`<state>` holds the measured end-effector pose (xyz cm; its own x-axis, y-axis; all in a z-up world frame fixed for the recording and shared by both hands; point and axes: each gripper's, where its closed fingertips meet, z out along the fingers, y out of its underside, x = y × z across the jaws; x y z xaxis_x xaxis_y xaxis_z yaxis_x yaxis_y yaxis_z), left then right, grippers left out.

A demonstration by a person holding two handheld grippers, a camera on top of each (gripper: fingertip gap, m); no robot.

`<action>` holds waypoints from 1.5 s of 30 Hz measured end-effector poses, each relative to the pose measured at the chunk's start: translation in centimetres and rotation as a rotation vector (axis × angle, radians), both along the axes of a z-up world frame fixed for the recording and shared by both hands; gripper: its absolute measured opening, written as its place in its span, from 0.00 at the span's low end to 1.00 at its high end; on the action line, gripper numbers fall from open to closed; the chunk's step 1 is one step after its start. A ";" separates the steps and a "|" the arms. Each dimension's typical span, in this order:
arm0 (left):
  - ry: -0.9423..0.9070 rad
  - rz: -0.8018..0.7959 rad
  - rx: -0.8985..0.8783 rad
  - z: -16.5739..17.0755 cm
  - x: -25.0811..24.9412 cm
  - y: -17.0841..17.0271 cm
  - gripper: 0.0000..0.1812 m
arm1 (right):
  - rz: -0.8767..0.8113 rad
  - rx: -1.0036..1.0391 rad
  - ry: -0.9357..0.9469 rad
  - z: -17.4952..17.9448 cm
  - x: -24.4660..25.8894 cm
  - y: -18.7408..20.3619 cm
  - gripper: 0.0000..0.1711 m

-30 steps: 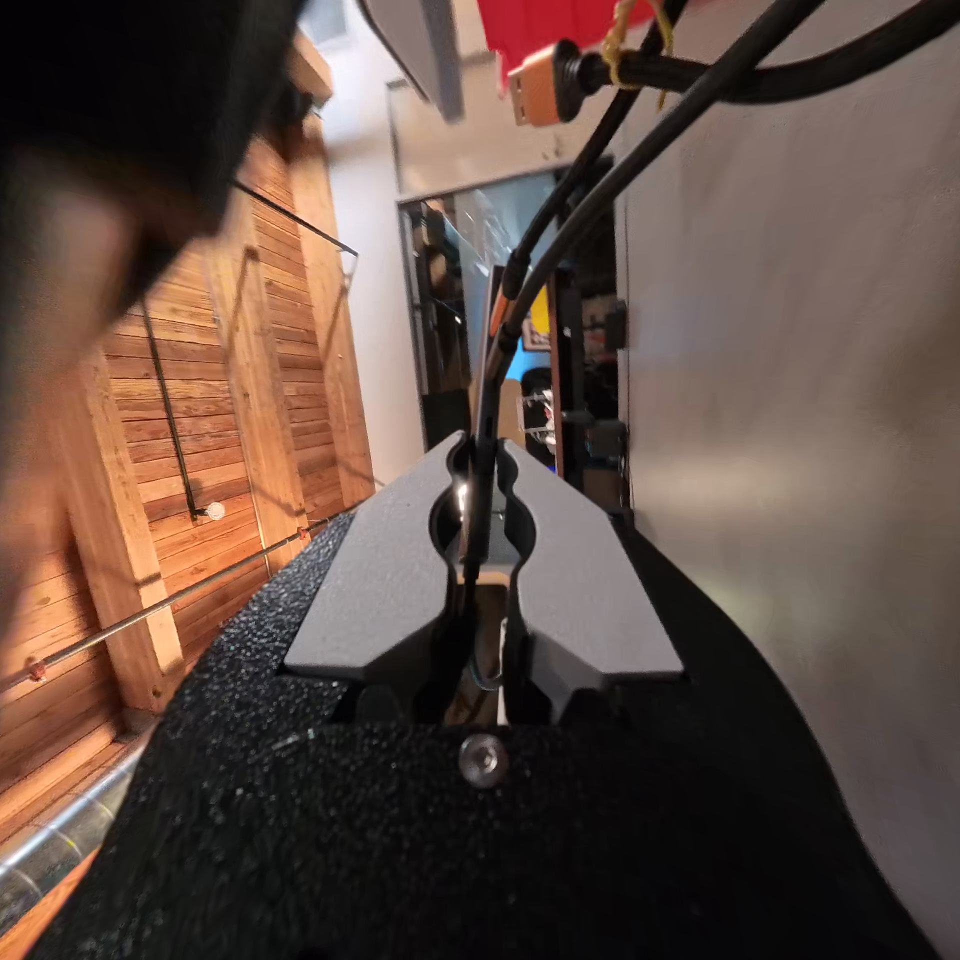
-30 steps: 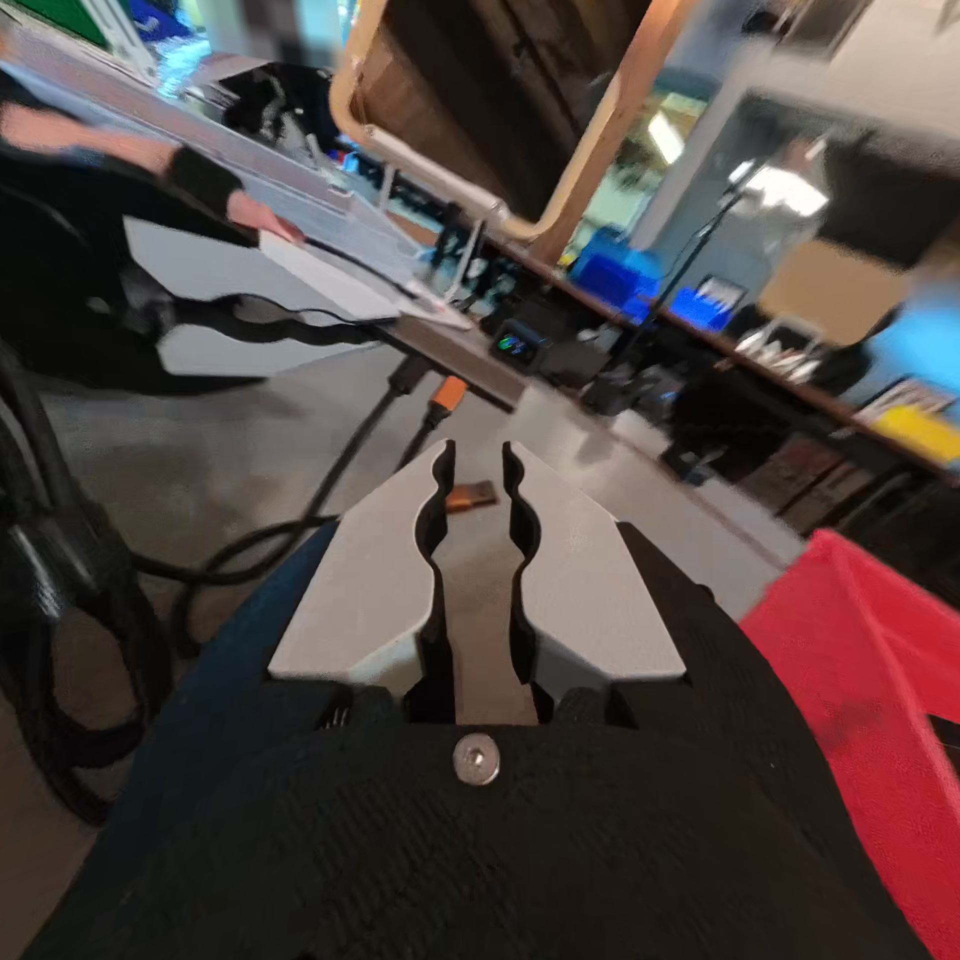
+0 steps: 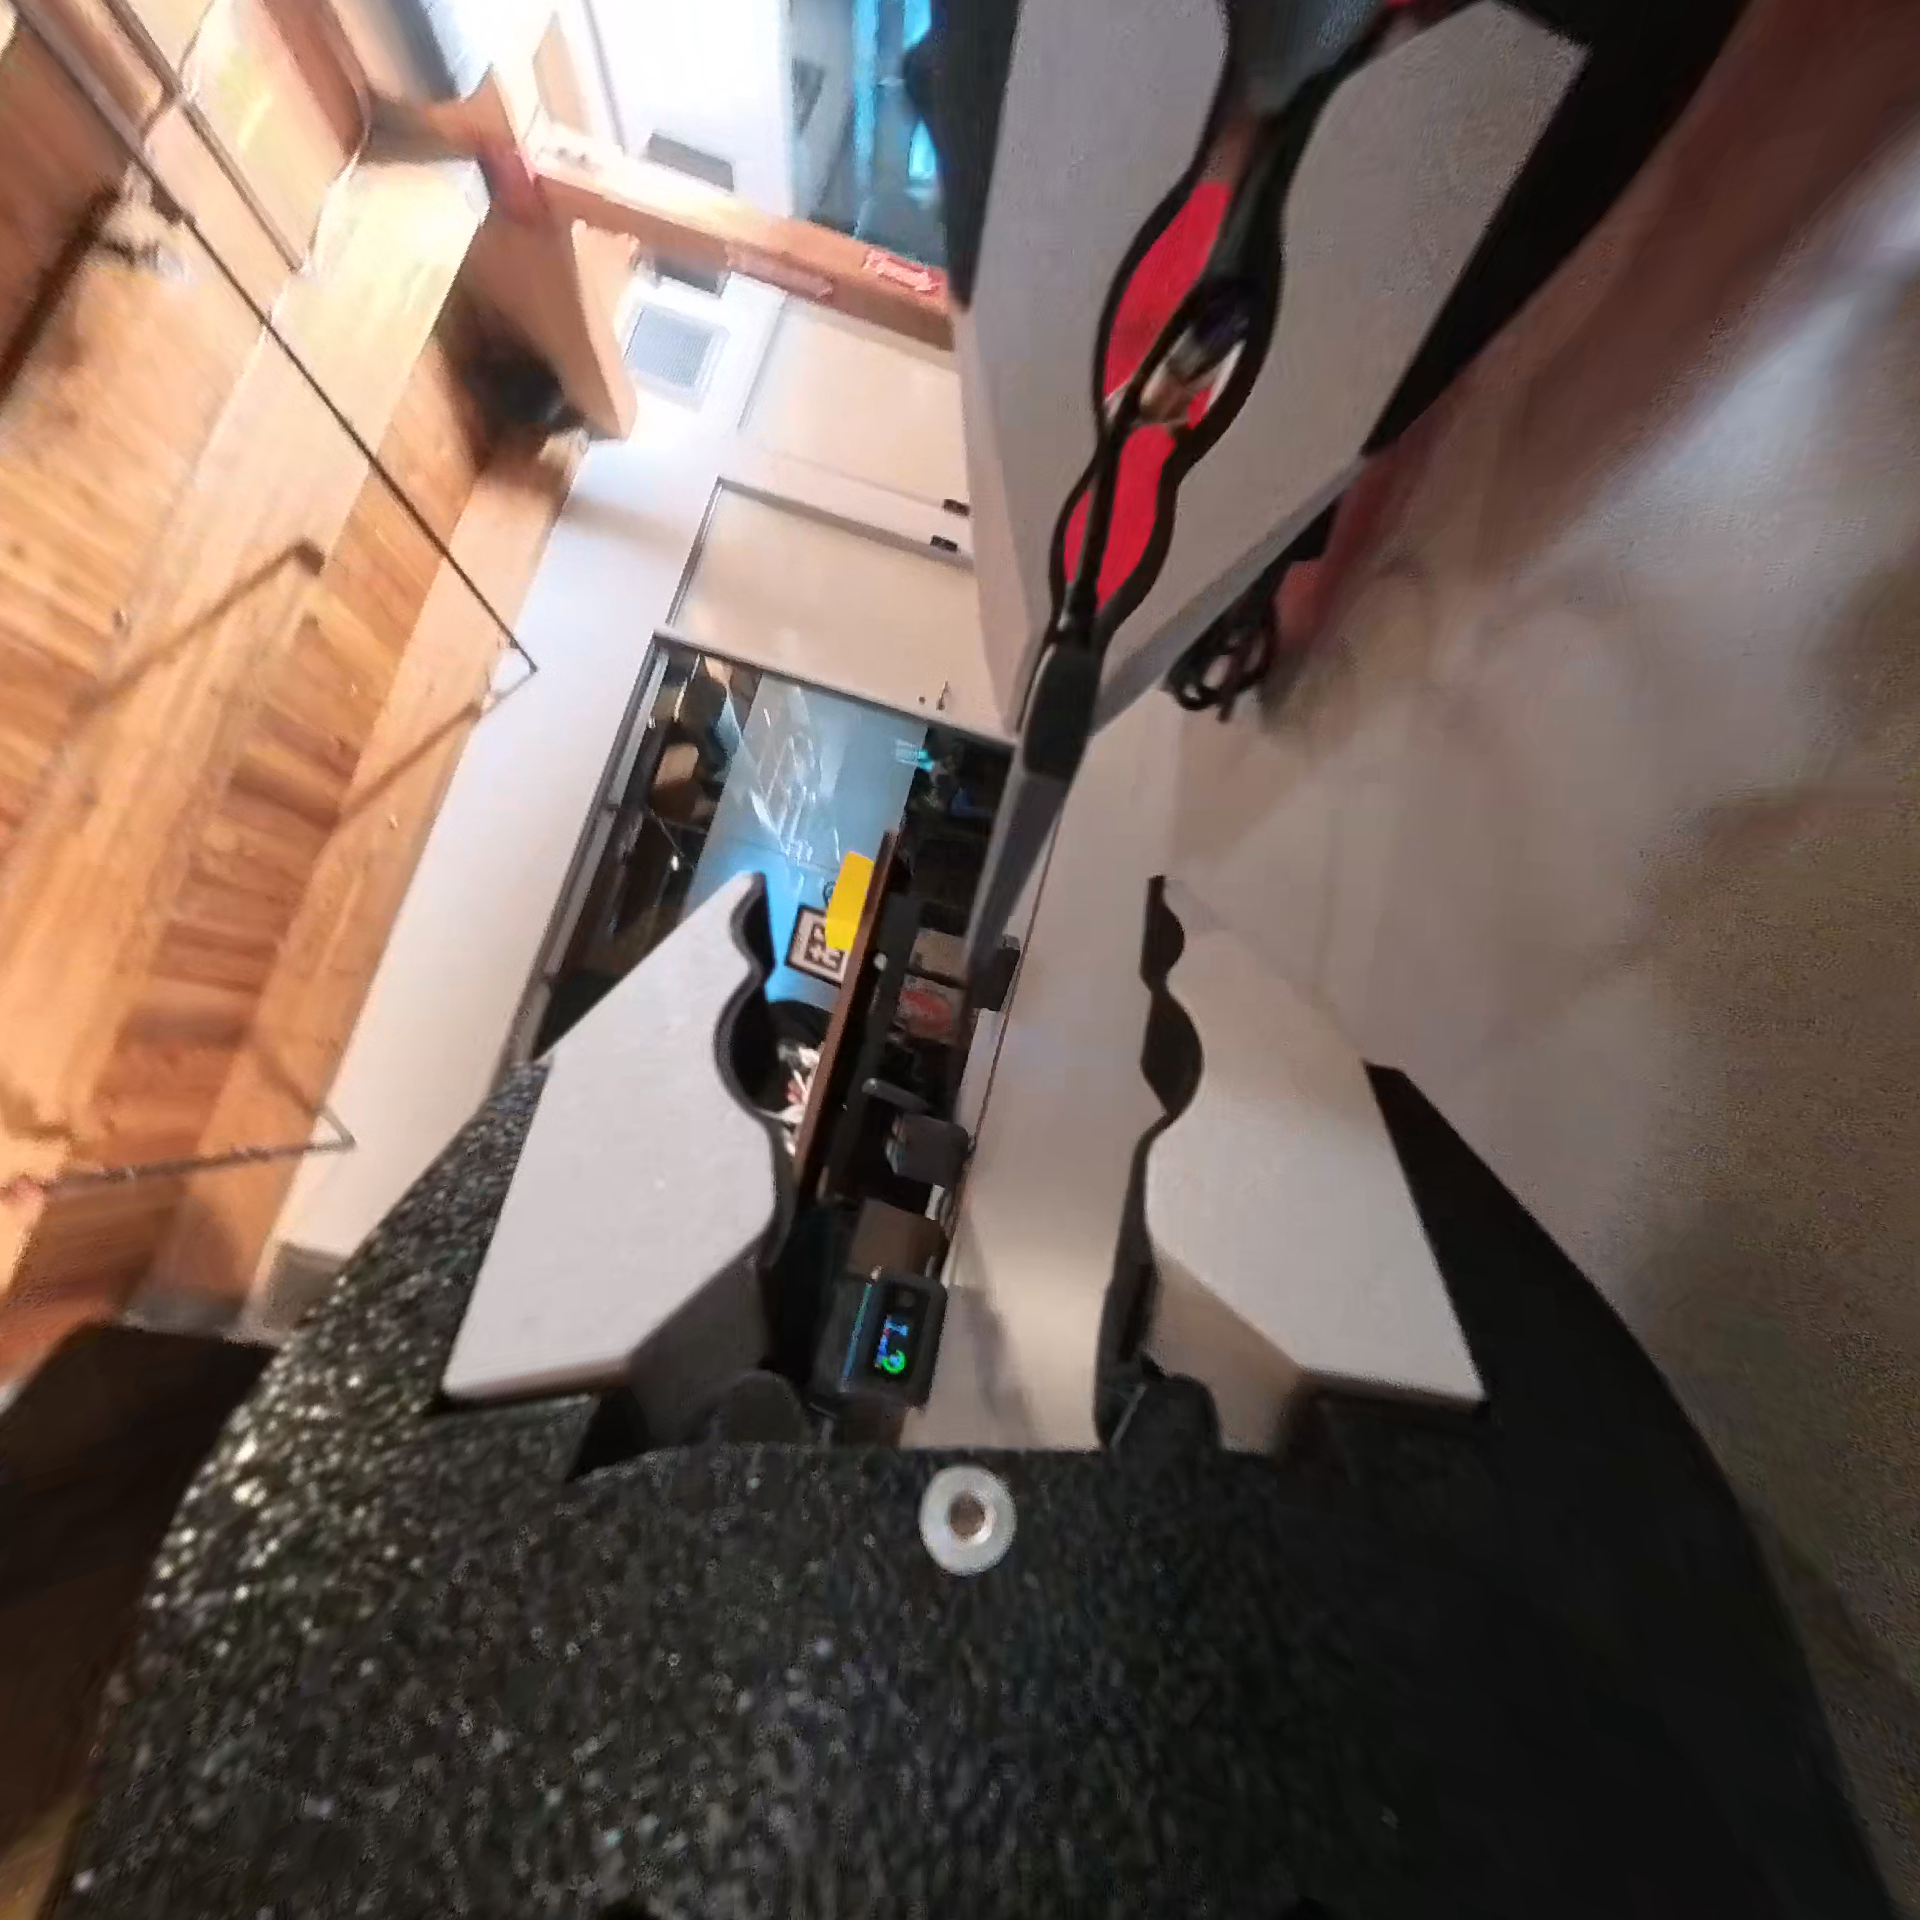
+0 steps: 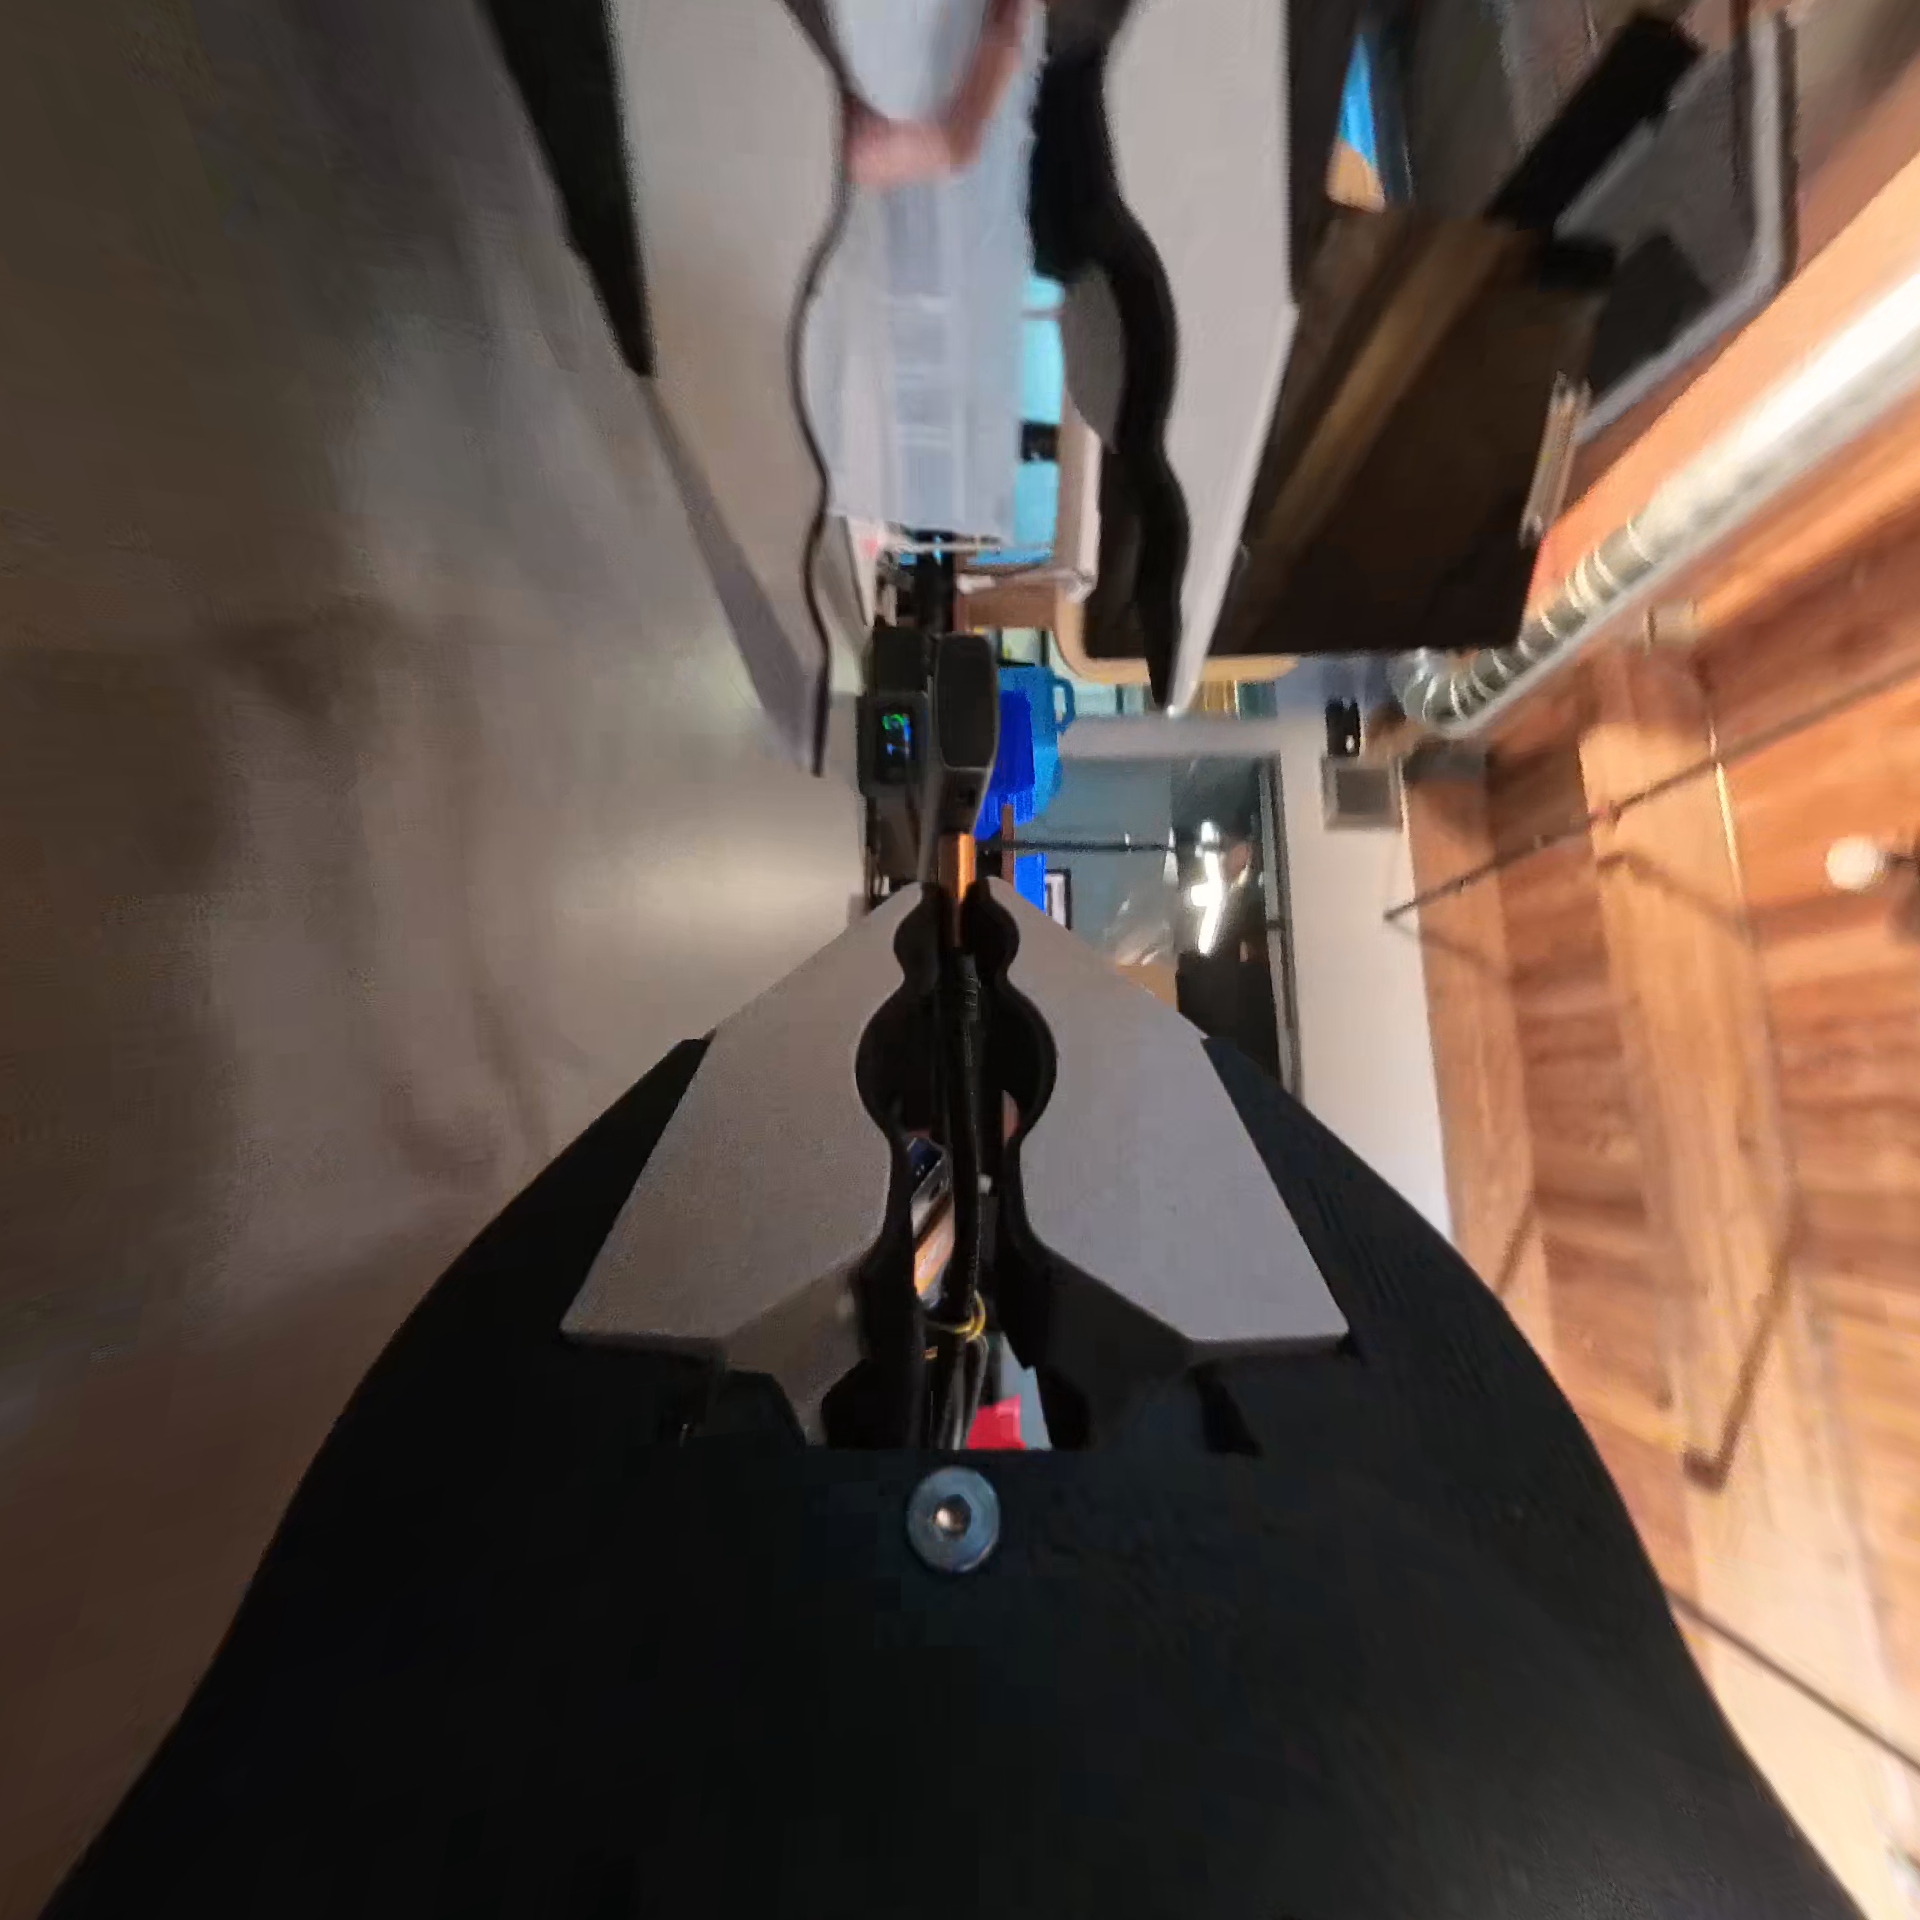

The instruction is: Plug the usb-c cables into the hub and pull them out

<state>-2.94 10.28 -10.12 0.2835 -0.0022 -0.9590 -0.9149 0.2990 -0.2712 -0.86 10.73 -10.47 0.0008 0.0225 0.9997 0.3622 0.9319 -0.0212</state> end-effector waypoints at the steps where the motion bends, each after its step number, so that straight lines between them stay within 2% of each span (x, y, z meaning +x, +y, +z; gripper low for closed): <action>1: 0.052 -0.016 -0.001 -0.9 0.5 -0.1 0.35 | 0.016 0.026 -0.021 -0.8 -0.1 -0.4 0.02; 4: 0.136 -0.020 -0.018 -2.6 0.7 -0.2 0.26 | 0.052 0.016 -0.006 -1.7 -0.3 -1.0 0.02; 6: 0.151 -0.006 -0.005 -2.7 0.6 0.0 0.21 | 0.067 -0.001 0.002 -2.1 -0.4 -1.1 0.02; 7: 0.151 -0.014 -0.004 -2.6 0.8 -0.2 0.15 | 0.071 -0.001 -0.003 -2.4 -0.5 -1.1 0.02; 8: 0.160 -0.024 -0.009 -2.8 1.1 -0.3 0.15 | 0.073 0.001 -0.010 -2.9 -0.6 -1.1 0.02; 10: 0.236 -0.027 -0.041 -4.1 1.3 -0.4 0.05 | 0.076 -0.003 -0.020 -3.5 -0.7 -1.0 0.02; 14: 0.245 0.015 -0.133 -5.4 1.2 0.2 0.05 | 0.041 -0.051 -0.060 -4.7 -0.9 -0.3 0.03; 33: 0.231 0.064 -0.169 -5.6 1.3 0.7 0.05 | -0.001 -0.112 -0.078 -5.1 -1.2 0.1 0.02; 37: 0.199 0.043 -0.207 -5.9 1.4 0.7 0.05 | 0.023 -0.178 -0.099 -5.5 -1.1 0.2 0.03; 45: 0.203 0.004 -0.222 -6.1 1.9 -0.3 0.05 | 0.082 -0.188 -0.114 -5.7 -0.7 -0.6 0.03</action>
<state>-1.07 9.98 -16.22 0.0870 -0.2174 -0.9722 -0.9582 0.2487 -0.1413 -1.57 10.10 -16.20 -0.1213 0.2037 0.9715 0.2951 0.9419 -0.1607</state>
